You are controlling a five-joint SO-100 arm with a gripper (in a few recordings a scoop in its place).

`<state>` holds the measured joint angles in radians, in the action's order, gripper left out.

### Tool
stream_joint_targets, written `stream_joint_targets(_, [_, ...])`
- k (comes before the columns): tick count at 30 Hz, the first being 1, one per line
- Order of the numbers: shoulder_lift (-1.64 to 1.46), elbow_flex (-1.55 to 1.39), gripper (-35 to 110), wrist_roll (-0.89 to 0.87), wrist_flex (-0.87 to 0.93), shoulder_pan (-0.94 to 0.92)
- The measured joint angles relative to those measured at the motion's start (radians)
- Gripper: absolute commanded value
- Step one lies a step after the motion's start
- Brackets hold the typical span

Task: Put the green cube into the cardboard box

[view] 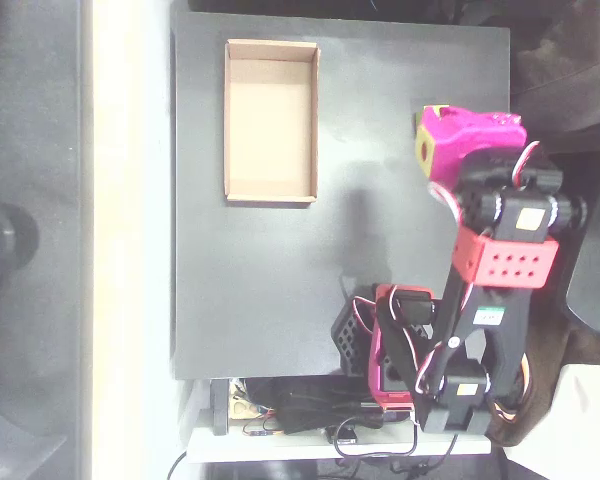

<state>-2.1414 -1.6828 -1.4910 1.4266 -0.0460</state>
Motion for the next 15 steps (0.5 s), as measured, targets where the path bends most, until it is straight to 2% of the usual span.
stream_joint_targets(10, [0.179,0.086,5,0.002,-0.005,-0.12])
stream_joint_targets(15, [0.252,0.086,14,0.002,-0.044,-0.149])
